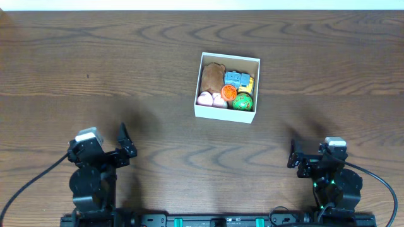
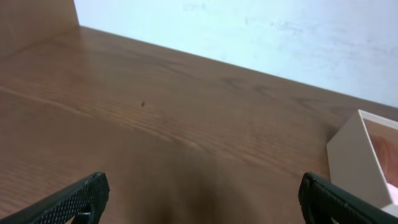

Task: Pack container

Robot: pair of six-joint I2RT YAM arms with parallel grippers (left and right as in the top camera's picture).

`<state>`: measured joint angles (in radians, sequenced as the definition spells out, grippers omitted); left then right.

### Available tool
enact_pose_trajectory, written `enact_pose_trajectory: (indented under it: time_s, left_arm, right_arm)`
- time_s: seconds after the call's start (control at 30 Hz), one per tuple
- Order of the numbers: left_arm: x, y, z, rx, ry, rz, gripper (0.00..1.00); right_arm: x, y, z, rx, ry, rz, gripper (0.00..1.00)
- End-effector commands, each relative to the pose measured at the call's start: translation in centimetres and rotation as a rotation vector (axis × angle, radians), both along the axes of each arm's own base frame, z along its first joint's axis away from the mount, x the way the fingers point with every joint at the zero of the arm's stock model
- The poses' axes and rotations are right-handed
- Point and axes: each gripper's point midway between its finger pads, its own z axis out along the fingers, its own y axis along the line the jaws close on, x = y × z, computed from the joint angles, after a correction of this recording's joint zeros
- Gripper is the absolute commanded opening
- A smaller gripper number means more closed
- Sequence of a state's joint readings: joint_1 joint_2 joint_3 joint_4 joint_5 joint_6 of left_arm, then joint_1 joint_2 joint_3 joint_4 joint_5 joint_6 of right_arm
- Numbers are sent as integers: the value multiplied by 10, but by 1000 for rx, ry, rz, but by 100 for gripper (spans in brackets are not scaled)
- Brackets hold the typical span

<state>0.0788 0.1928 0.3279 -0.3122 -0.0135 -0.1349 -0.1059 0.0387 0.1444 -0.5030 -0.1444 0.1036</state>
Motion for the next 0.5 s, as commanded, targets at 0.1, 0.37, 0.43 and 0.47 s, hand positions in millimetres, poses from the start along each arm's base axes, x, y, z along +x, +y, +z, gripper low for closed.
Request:
enact_pose_trajectory:
  time_s: [0.1, 0.37, 0.43, 0.47]
  left_arm:
    - [2, 1, -13, -6, -54, 2, 98]
    - [2, 1, -33, -5, -60, 3, 98]
    - [2, 1, -37, -5, -63, 3, 98]
    - [1, 1, -38, -4, -66, 3, 98]
  right_arm:
    - [0, 2, -1, 11, -4, 1, 99]
    - [0, 2, -1, 11, -4, 1, 99]
    - [0, 2, -1, 11, -4, 1, 99]
    - [0, 2, -1, 11, -4, 1, 99]
